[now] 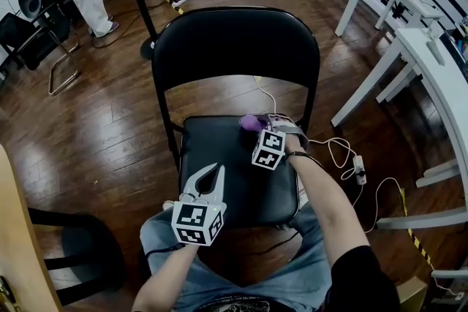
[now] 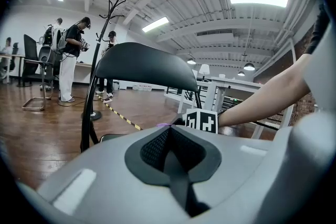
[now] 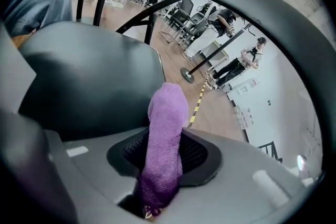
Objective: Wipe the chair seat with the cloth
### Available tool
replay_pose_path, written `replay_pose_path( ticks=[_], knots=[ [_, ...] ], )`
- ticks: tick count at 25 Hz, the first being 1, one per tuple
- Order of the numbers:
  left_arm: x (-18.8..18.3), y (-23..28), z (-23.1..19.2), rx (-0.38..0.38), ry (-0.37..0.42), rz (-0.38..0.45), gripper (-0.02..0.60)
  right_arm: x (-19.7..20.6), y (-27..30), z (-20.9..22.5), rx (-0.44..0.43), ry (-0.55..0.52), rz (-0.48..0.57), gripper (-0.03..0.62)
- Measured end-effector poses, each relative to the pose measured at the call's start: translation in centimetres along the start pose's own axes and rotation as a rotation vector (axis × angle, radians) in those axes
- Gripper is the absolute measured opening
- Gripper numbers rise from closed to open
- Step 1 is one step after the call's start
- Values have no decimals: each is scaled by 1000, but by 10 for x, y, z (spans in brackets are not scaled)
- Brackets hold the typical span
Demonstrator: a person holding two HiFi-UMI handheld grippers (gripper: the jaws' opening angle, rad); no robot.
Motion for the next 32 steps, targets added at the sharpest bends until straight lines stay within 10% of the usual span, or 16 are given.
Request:
replay_pose_path(
  ticks=[32],
  knots=[
    [-1,-37,69,46,34,41,3,-7,-153,-217,-168,-10,157,120]
  ],
)
Point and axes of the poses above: the fingertips, and each gripper's own axes: y forward along the fingers, z to its right, x out of its underside, the point moved 1 cm from there along -y, backward along the fingers, and after that the axes turned 4 degrees about -x, right-handed, at the moved point
